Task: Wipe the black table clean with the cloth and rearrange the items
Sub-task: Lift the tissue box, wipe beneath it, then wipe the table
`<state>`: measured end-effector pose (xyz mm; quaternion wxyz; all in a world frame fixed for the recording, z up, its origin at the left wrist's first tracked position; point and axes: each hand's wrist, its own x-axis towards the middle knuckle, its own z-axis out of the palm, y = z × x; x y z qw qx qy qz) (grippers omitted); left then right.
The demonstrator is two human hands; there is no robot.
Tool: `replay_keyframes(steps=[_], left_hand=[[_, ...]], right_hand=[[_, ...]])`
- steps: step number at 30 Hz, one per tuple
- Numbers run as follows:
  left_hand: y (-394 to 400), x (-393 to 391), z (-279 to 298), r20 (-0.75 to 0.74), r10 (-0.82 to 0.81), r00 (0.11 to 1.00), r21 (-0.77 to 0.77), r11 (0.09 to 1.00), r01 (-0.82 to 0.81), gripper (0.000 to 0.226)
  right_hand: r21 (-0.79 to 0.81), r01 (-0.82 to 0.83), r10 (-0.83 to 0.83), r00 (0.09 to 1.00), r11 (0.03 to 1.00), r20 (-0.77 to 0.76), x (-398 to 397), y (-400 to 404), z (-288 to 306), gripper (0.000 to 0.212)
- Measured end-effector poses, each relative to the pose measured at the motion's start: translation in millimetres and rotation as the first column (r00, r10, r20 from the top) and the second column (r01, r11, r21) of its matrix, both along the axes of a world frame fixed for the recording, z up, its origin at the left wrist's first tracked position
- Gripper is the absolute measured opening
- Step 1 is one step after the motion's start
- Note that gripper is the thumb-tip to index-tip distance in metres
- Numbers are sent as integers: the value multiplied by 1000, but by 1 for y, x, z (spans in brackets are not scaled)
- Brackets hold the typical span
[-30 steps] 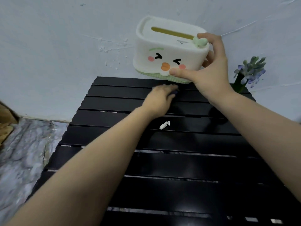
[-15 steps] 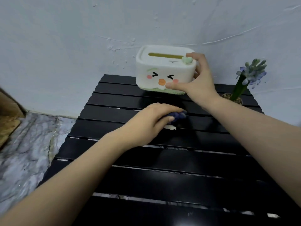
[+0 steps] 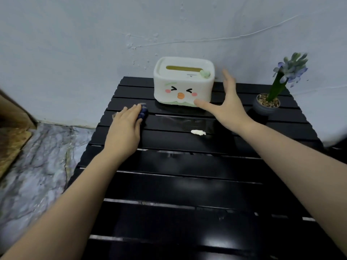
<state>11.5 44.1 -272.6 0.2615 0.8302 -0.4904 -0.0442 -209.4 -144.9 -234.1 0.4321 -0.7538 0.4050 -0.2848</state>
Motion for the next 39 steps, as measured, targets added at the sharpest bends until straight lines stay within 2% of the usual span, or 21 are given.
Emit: replay_keyframes(steps=[3,5,8,11,16,19,23,25,27,30,32,34,39], left_hand=[[-7,-18,2,-1,-51,999,8,999,51,44],[-12,-38,4,-6,-104,995,7,995,104,43],[-21,-79,8,-16,-218,976,-20,976,217,40],[-30,-123,11,-33,-309,950,-35,951,308,39],[-36,-181,18,-87,-446,891,-14,895,446,42],[-25,-198,26,-181,-499,847,-104,867,488,40],[-6,-181,36,-256,-294,921,-343,918,197,38],[4,-154,36,-237,-176,956,-354,932,83,40],[14,-124,32,-163,-117,980,-247,966,74,51],[22,-94,21,-93,-116,989,19,993,119,77],[15,-93,14,-2,-138,990,149,979,137,74],[4,-103,12,54,-214,975,193,961,200,68],[-25,-151,14,-10,-461,888,209,867,452,66]], right_hand=[[-13,27,-29,980,1000,-197,-43,31,2,103],[-72,1,-28,925,997,-379,-73,54,3,100],[-197,-77,-69,766,977,-640,-114,85,-2,109],[-182,-122,-65,634,976,-771,-141,102,-12,115],[-226,-144,-92,615,963,-783,-145,104,-14,107],[-199,-101,-89,644,975,-760,-154,114,-9,110],[-234,-35,-153,662,972,-734,-198,146,2,116],[-248,19,-199,658,969,-727,-230,168,5,115],[-238,81,-234,634,968,-737,-263,189,7,115],[-202,172,-265,613,964,-744,-302,219,2,116],[-239,206,-315,608,949,-729,-319,239,-3,117],[-296,229,-374,595,927,-712,-326,254,-8,116],[-359,239,-429,570,902,-701,-325,257,-14,111]])
